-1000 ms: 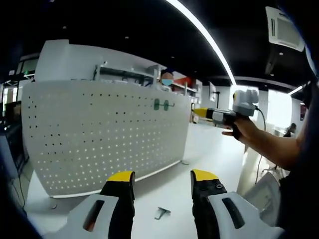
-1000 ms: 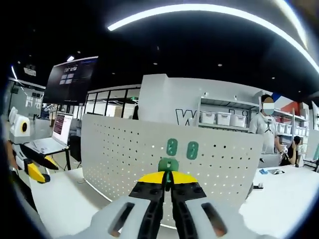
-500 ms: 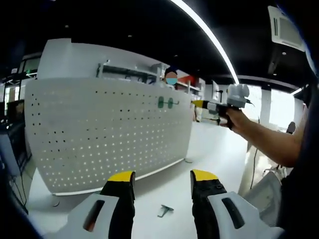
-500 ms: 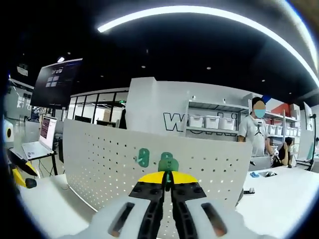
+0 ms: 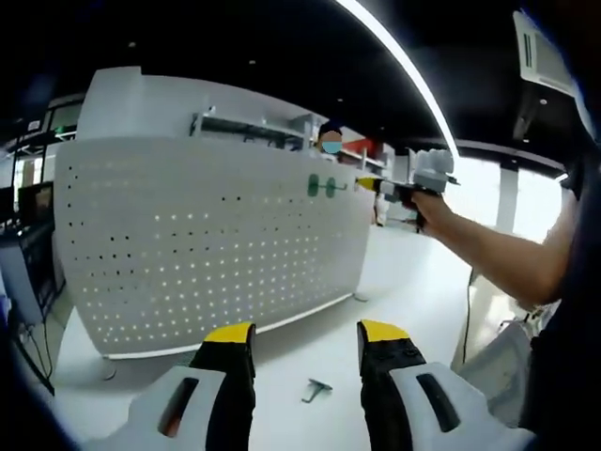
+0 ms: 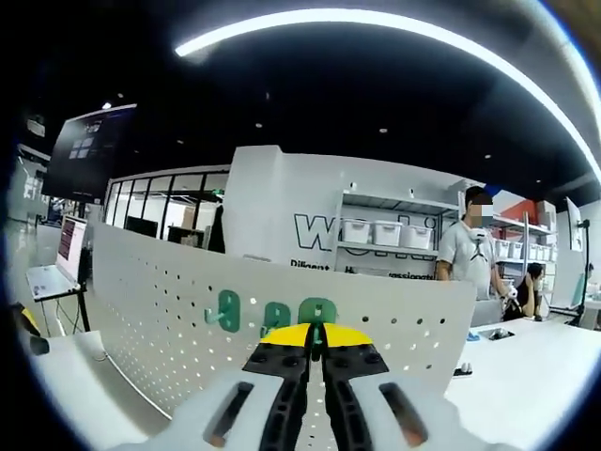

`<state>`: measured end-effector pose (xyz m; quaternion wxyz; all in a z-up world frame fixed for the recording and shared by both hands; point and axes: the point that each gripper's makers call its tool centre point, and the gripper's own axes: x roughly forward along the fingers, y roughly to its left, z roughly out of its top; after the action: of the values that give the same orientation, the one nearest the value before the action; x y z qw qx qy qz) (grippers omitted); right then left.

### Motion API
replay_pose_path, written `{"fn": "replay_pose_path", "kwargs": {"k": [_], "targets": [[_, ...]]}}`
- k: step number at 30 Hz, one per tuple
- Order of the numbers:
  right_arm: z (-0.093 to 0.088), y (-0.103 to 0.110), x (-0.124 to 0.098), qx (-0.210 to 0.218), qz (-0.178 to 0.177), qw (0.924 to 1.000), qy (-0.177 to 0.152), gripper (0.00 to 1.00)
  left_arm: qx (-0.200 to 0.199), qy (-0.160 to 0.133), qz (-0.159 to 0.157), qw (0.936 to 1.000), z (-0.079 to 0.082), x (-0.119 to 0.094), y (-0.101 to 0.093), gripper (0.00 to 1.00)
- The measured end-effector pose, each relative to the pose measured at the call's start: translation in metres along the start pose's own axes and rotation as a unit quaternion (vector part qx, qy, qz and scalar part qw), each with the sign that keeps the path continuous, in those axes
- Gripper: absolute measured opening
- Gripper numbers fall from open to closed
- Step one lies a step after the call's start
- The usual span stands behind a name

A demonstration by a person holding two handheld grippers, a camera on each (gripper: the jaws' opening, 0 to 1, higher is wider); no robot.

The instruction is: Insert the hook assembly into the mounting plate slot until the hook locks in place.

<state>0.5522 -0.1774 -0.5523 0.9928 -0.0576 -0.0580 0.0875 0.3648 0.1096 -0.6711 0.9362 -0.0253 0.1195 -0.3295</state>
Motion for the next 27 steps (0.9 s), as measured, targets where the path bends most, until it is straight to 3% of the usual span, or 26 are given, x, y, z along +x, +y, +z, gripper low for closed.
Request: {"fn": "replay_pose_path", "kwargs": {"k": [15, 27], "targets": [[-0.013, -0.012, 0.023, 0.002, -0.007, 0.9999, 0.008, 0.02, -0.007, 0.005, 0.016, 0.9998, -0.004, -0.002, 0.007, 0.43], [-0.015, -0.013, 0.027, 0.005, -0.009, 0.9999, 0.006, 0.02, -0.012, 0.004, 0.023, 0.9996, -0.005, -0.003, 0.011, 0.41]]}}
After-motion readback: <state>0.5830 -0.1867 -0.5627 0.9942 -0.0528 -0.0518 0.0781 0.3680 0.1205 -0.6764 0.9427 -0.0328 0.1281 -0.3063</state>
